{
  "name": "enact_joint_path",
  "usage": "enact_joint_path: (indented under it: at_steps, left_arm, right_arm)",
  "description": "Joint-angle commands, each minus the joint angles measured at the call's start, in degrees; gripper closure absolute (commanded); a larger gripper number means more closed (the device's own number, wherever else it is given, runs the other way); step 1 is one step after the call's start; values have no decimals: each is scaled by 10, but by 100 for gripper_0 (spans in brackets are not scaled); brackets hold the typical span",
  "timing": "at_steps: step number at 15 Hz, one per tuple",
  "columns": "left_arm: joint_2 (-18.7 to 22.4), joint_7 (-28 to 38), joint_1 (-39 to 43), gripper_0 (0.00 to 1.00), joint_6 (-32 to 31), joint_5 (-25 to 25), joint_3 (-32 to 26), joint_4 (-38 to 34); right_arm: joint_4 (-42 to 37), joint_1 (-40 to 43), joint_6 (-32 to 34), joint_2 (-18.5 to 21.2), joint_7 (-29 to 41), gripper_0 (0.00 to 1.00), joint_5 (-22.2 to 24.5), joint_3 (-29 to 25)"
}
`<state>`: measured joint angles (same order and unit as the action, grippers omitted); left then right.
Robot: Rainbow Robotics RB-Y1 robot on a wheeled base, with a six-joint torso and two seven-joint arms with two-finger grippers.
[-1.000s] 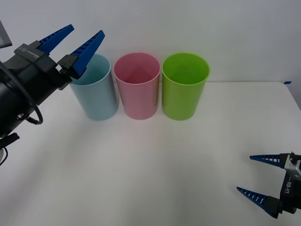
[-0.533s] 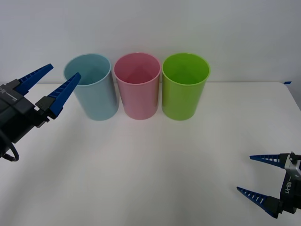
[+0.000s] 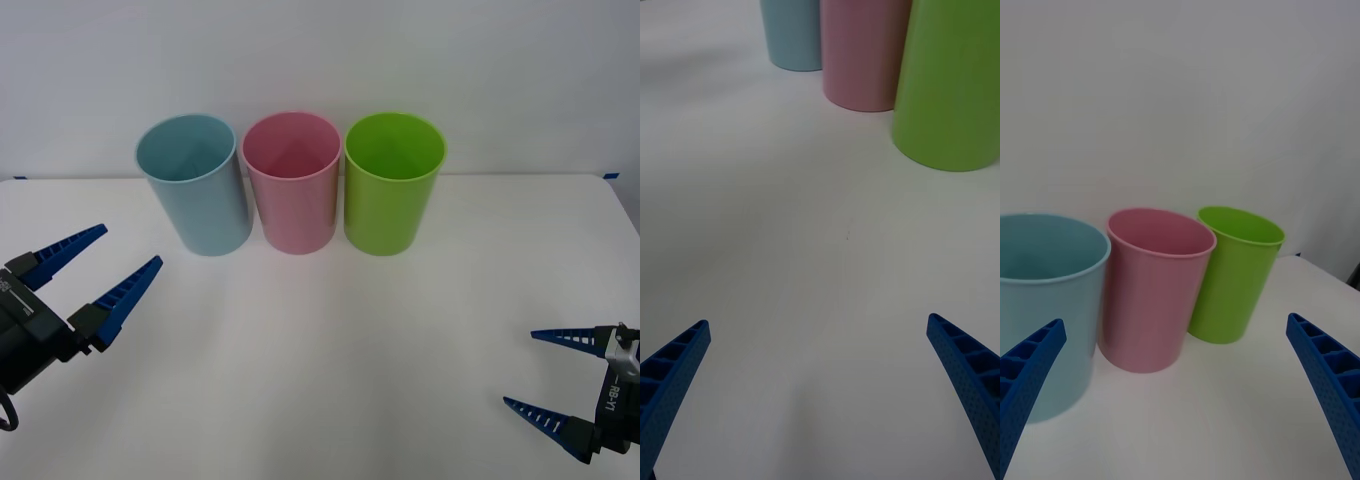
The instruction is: Put cans in the blue bin and PET bottles in the pink bin and trash in the green bin.
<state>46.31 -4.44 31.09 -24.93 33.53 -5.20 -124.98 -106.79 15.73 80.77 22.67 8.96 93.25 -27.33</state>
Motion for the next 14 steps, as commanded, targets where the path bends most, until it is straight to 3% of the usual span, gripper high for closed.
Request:
enact_joint_path:
  at_steps: [1,6,14]
  left_arm:
    - [-35,5,16,0,-23,58,2,7]
    - [-71,21,25,0,-44,146,34,39]
    - [-73,31,54,0,-56,203,49,69]
  right_arm:
    - [0,0,0,0,0,0,0,0]
    - [0,0,0,0,0,0,0,0]
    - [0,0,0,0,0,0,0,0]
